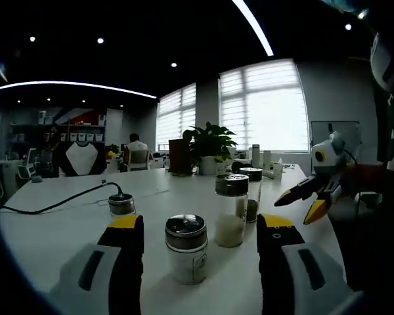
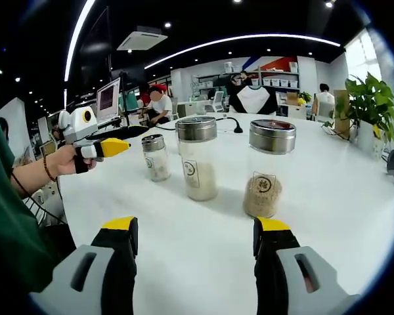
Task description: Rotate the seasoning bottle until the label or dispensing opening points toward the visible target arrow and the bottle remains upright within the marked orientation range
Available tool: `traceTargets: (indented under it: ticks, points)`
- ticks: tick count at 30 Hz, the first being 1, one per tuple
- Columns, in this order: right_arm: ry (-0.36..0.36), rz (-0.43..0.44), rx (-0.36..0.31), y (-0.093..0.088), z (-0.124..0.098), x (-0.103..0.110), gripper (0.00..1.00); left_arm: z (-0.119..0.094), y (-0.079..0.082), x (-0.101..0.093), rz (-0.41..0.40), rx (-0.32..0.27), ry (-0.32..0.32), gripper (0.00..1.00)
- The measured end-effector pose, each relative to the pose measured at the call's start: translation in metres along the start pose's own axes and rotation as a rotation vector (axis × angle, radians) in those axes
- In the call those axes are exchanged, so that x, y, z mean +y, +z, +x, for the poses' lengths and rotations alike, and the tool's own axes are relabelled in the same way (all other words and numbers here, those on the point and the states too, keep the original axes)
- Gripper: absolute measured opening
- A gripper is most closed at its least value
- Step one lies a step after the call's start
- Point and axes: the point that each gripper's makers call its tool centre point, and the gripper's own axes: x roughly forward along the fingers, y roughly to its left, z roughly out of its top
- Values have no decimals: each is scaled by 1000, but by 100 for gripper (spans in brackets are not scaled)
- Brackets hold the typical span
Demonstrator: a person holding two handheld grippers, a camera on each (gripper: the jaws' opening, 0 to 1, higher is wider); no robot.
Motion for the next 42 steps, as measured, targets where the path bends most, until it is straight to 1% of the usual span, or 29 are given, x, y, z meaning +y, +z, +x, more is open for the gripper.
traceTargets:
  ticks: [1,3,5,7,12,19,23,31,36,42]
  points:
    - [-3,0,2,-1,0,-1,73,-2,0,0,18,2,14,73]
    - [-6,7,4,-1,0,-3,73,-5,0,-1,27,8,27,75]
    - [-10,8,3,-1,0,-4,73,-10,3,0,23,-3,49,76]
    - [-12,8,1,0,0,-4,73,-14,6,-1,12,-17,55,76]
    - [-8,11,4,-1,1,-2,73,-28,13,6,-2,-38,112,76]
    - [-13,19,2,-2,0,-2,73,-41,15,7,-22,-57,149,75]
    - [-14,17,4,-3,0,-3,72,-43,14,8,-24,-53,160,75]
    - [-18,20,0,-3,-3,-3,72,-41,12,6,-37,-37,157,74]
    - [-24,22,-5,-2,-5,-5,72,-39,17,8,-39,-51,160,74]
    - [-31,22,-7,-2,-7,-6,72,-37,25,18,-33,-53,166,74]
